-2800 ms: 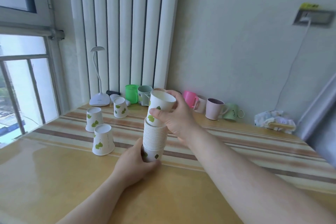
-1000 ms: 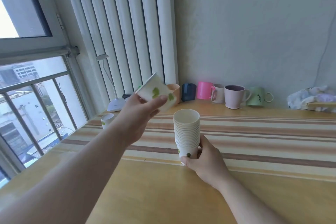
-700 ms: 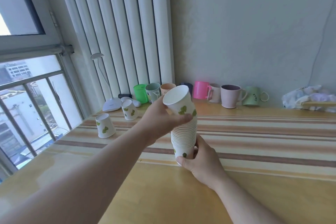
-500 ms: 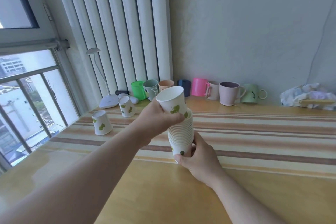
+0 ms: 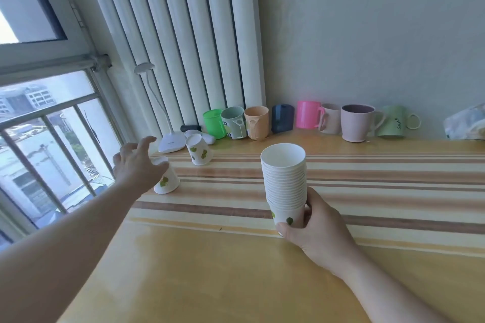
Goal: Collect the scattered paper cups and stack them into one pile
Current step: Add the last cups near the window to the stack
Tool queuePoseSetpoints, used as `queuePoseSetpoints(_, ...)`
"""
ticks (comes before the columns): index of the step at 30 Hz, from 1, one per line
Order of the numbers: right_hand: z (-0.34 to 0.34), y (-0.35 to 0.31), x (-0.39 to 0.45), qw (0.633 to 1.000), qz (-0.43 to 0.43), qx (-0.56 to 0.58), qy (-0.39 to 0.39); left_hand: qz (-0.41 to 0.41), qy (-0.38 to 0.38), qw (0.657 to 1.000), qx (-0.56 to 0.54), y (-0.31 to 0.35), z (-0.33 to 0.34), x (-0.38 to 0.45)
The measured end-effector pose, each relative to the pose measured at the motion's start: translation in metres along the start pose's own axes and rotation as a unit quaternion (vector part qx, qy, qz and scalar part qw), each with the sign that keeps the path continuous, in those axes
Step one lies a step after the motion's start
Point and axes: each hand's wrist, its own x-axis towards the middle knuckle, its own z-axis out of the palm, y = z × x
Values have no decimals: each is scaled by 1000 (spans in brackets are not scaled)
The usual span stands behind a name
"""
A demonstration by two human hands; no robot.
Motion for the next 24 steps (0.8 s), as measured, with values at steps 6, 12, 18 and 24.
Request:
queuePoseSetpoints(6,0,-1,0,1000,-5,-12,1,104,-165,974,112,-29,13,20)
queuePoseSetpoints(12,0,-1,0,1000,-8,-12,0,-61,-81,985,-138,-70,-1,13)
queuePoseSetpoints(18,-1,-4,-2,1000,-4,-10,0,-88,-133,986,-47,-101,-21,-24)
queuePoseSetpoints(24,-2,-7,-4,1000,3,-14,-2,-22,-162,952,-258,-23,-16,-70)
